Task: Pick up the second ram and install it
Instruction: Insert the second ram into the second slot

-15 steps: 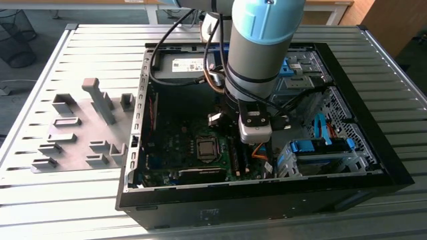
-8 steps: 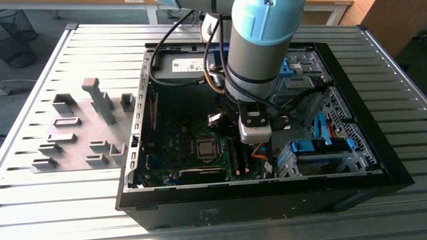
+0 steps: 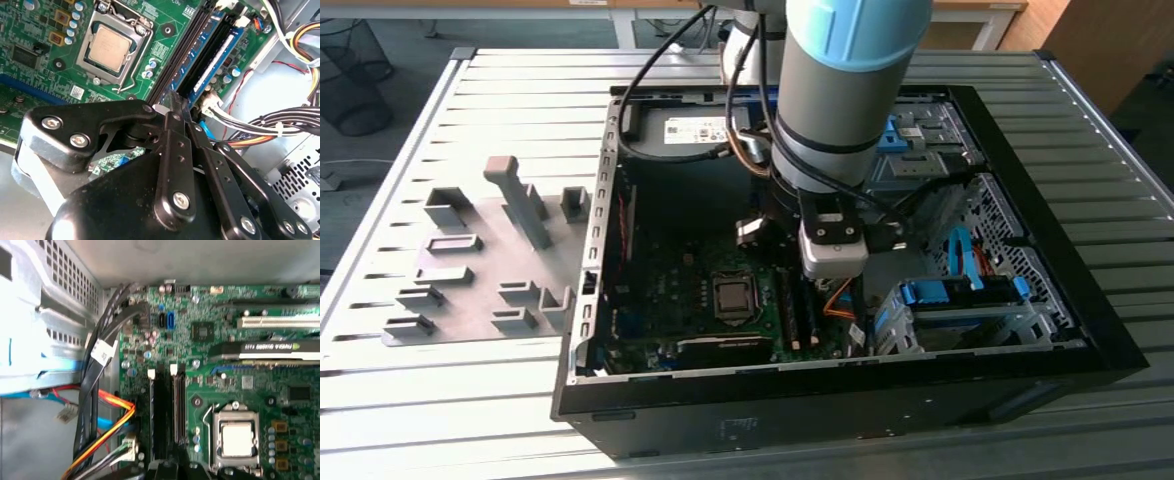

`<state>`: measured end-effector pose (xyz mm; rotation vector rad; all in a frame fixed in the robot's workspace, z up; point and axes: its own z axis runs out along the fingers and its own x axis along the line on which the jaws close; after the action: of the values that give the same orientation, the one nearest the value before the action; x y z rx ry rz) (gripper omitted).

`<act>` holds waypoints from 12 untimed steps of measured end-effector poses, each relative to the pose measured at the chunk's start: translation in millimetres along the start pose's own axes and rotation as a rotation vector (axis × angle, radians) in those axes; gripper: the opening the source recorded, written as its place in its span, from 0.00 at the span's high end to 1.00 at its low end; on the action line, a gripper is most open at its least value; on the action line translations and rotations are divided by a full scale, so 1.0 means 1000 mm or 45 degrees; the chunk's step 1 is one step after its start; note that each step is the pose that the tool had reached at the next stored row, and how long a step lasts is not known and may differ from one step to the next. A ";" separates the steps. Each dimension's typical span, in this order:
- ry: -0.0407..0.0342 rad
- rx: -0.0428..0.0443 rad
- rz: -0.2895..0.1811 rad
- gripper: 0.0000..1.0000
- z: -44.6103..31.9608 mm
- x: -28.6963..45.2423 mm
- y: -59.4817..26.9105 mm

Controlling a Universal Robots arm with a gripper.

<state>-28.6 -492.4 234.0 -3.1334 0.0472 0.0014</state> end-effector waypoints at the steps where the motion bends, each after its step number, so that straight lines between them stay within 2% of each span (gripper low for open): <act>1: -0.0002 0.000 0.000 0.89 -0.0002 -0.0001 -0.0009; 7: -0.0002 -0.001 0.000 0.89 0.0009 -0.0004 -0.0107; 12: -0.0018 -0.001 0.000 0.89 0.0070 -0.0005 -0.0124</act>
<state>-28.7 -479.9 227.0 -3.1337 0.0477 0.0036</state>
